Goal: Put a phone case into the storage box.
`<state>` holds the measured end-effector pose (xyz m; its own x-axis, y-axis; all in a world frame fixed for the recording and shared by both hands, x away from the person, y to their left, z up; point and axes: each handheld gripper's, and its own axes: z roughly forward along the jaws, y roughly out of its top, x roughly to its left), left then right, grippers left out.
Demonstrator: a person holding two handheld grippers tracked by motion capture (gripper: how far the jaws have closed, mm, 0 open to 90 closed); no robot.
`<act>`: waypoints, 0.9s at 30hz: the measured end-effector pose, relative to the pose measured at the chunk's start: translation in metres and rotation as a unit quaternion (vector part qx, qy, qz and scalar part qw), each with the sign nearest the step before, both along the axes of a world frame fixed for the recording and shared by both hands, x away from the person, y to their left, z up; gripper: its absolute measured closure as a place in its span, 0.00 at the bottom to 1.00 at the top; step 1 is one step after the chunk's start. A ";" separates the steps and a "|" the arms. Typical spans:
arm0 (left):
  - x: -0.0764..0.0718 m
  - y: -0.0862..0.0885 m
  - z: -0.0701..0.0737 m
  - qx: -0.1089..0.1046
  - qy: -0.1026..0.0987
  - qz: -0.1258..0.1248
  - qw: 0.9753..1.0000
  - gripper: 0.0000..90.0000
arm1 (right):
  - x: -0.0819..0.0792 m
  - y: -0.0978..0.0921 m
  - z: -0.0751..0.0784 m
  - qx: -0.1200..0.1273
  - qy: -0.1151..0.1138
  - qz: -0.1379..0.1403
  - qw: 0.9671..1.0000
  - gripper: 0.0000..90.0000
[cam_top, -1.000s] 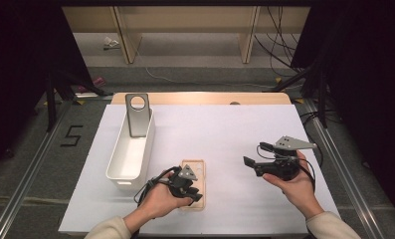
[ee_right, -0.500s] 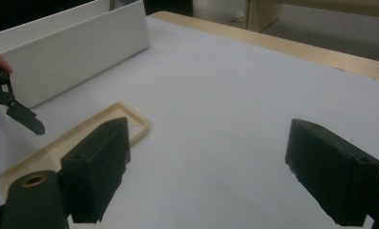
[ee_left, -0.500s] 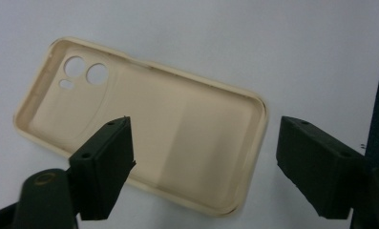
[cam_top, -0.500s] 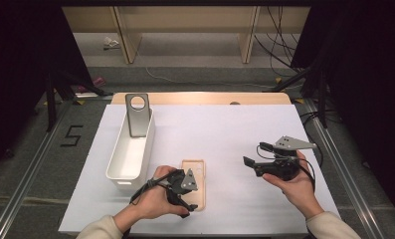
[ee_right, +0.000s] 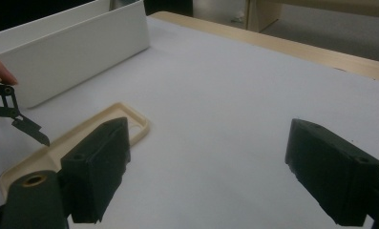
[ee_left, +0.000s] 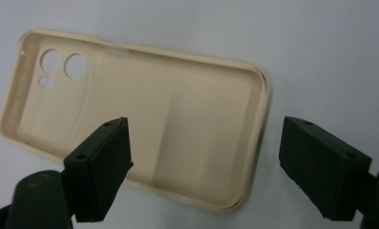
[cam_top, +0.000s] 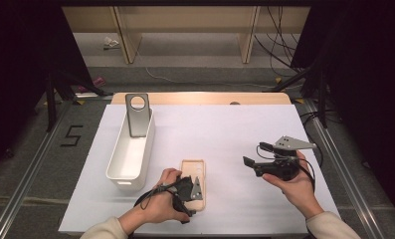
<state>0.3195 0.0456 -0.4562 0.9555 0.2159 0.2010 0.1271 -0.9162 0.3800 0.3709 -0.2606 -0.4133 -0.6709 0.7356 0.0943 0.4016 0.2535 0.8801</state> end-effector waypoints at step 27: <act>0.003 -0.002 -0.006 0.033 -0.016 -0.023 0.999 0.26 | 0.000 0.000 0.000 0.000 0.002 0.000 1.000 0.18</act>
